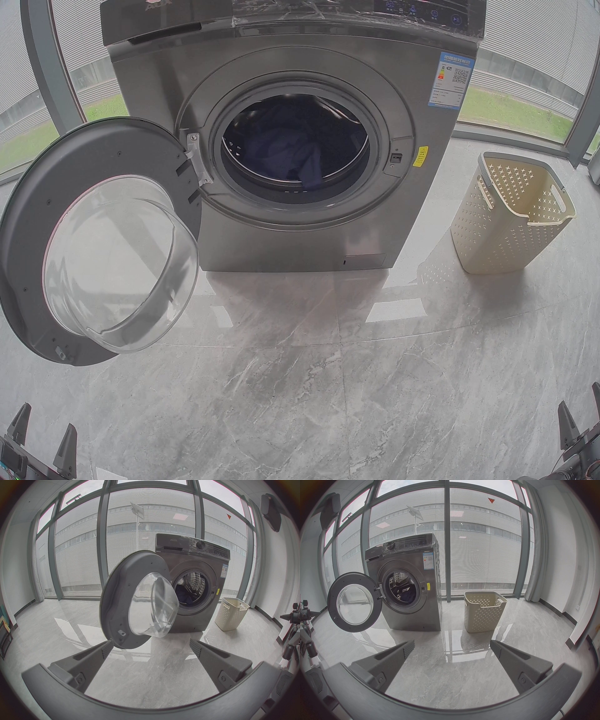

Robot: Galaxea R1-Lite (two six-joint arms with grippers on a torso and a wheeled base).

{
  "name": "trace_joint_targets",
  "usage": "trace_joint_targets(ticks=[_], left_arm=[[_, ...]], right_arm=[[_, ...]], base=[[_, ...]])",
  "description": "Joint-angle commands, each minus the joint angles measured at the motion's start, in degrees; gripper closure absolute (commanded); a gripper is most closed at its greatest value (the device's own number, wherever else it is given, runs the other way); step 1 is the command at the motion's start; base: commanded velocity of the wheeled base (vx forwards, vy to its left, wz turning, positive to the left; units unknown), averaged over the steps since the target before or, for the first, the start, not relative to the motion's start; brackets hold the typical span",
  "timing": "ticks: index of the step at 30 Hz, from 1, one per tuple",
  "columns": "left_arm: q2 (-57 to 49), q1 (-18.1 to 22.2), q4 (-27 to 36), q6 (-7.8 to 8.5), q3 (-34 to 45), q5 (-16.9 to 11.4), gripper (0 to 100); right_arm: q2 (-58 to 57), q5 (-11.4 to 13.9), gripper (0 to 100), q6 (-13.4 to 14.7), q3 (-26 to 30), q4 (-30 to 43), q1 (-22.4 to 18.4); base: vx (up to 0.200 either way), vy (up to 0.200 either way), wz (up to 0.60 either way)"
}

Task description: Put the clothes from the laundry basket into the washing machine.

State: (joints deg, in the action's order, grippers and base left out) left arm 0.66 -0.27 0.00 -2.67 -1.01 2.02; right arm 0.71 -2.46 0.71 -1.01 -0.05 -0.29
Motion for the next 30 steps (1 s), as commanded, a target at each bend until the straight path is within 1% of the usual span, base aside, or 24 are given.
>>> trace_joint_targets(ticks=[1,13,25,30], left_arm=[[-0.66,0.00,-0.09,-0.05,1.01,0.00,0],[-0.66,0.00,-0.09,-0.14,1.01,0.00,0],[-0.66,0.00,0.00,-0.05,1.01,0.00,0],[-0.66,0.00,-0.09,-0.05,1.01,0.00,0]], right_arm=[[-0.71,0.00,0,0.00,1.01,-0.04,0.03],[-0.71,0.00,0,0.00,1.01,-0.04,0.03],[-0.71,0.00,0,0.00,1.01,-0.04,0.03],[-0.71,0.00,0,0.00,1.01,-0.04,0.03]], base=[[0.000,0.200,0.00],[0.000,0.200,0.00],[0.000,0.000,0.00],[0.000,0.200,0.00]])
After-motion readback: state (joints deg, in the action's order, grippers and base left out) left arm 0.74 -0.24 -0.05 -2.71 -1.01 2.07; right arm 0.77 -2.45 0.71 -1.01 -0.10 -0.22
